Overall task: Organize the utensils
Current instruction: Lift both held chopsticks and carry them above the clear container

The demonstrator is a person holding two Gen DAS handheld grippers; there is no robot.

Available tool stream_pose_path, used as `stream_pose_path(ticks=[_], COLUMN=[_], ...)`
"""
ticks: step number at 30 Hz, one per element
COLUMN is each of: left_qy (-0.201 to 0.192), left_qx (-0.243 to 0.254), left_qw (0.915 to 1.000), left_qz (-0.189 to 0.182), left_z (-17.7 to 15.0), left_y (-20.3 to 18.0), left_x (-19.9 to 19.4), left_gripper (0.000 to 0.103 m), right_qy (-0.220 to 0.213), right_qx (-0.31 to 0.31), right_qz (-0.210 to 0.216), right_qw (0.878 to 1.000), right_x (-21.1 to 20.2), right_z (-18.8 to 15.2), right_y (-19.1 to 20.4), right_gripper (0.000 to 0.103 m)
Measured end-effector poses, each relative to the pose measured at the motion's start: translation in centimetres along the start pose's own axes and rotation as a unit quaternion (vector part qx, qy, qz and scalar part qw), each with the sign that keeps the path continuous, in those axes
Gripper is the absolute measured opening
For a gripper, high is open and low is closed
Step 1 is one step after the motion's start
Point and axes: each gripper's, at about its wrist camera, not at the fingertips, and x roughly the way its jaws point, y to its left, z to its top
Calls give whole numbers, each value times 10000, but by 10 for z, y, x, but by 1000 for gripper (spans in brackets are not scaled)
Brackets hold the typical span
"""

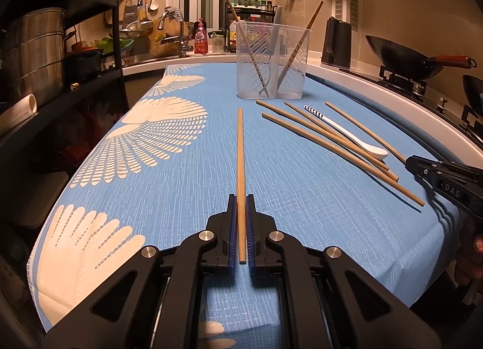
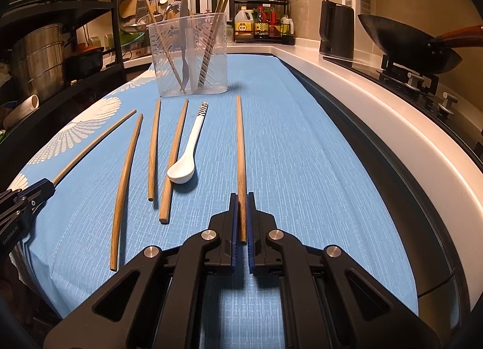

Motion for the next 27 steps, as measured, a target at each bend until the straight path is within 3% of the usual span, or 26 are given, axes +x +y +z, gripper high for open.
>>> stream_pose_path(ticks=[15,27], left_qy=[-1062,-1321], left_qx=[504,572], left_qw=[9929,9895], left_qz=[191,105], left_z=[42,89], left_y=[-4,1], left_x=[-48,-71], left_gripper=[6,6], right_qy=[-888,-1198], right_qx=[-301,-518], right_qz=[108,117], right_qw=[9955,9914], right_x=[-63,-92], right_z=[51,85], right_y=[12,16], right_gripper=[5,5])
